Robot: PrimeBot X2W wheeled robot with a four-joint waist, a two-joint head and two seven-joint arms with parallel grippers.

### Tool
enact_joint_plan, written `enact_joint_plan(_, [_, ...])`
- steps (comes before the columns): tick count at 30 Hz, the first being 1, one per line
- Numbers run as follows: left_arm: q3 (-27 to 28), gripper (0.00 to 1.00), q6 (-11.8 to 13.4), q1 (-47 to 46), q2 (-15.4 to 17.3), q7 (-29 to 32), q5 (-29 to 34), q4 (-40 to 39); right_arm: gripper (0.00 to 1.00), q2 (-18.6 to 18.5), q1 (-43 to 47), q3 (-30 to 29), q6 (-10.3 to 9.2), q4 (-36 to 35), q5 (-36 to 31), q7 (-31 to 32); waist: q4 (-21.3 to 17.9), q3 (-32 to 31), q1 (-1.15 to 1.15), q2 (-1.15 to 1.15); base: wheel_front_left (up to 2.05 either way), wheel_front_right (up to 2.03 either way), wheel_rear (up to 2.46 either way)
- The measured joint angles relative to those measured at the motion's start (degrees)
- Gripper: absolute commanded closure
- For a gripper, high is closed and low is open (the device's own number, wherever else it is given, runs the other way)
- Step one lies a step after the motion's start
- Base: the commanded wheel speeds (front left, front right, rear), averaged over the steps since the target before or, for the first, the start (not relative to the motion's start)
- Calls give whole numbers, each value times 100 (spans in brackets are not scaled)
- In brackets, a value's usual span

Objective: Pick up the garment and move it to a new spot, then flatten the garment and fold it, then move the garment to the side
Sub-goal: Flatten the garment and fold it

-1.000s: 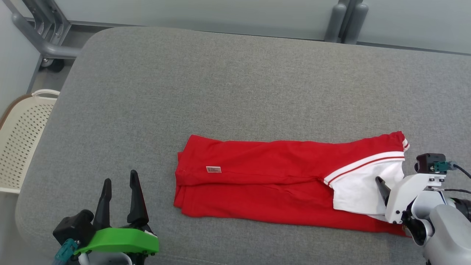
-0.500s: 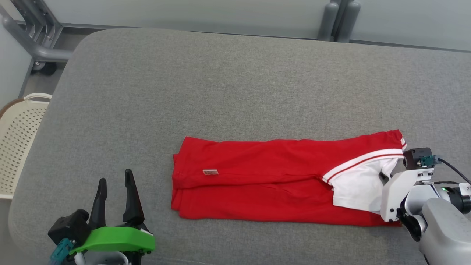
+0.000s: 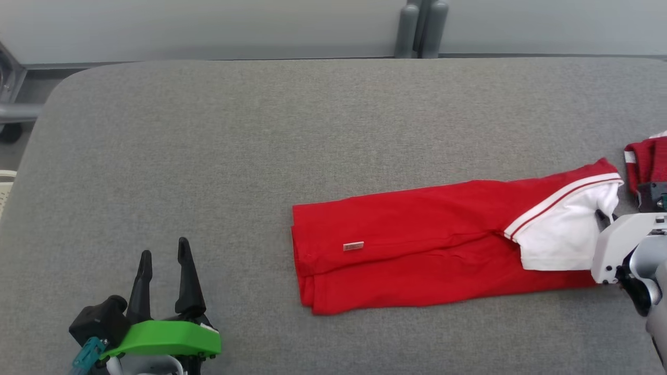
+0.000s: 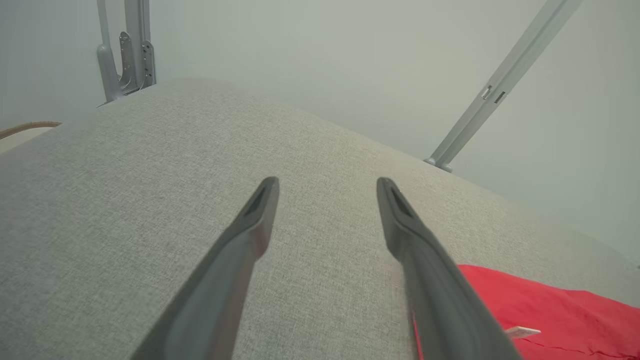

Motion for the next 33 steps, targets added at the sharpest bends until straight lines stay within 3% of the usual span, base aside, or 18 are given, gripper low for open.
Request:
enact_joint_plan(6, [-15, 0, 2, -3, -4, -1, 5, -40, 100, -146, -5, -44, 0, -474, 140, 147, -362, 3, 0, 1, 0, 0, 0])
enact_joint_plan(14, [-48, 0, 3, -69, -22, -2, 7, -12, 100, -78, 175, 144, -1, -1478, 375, 417, -722, 24, 0, 0, 0, 0, 0])
enact_joint_plan(26, [-93, 0, -5, -69, -43, -8, 4, 65, 100, 123, 691, 555, -2, -3145, 537, 864, -666, -86, 0, 0, 0, 0, 0])
enact_joint_plan(33, [-99, 0, -21, -63, -51, -8, -4, 64, 100, 468, 996, 921, -3, -3946, 493, 1103, -512, -163, 0, 0, 0, 0, 0])
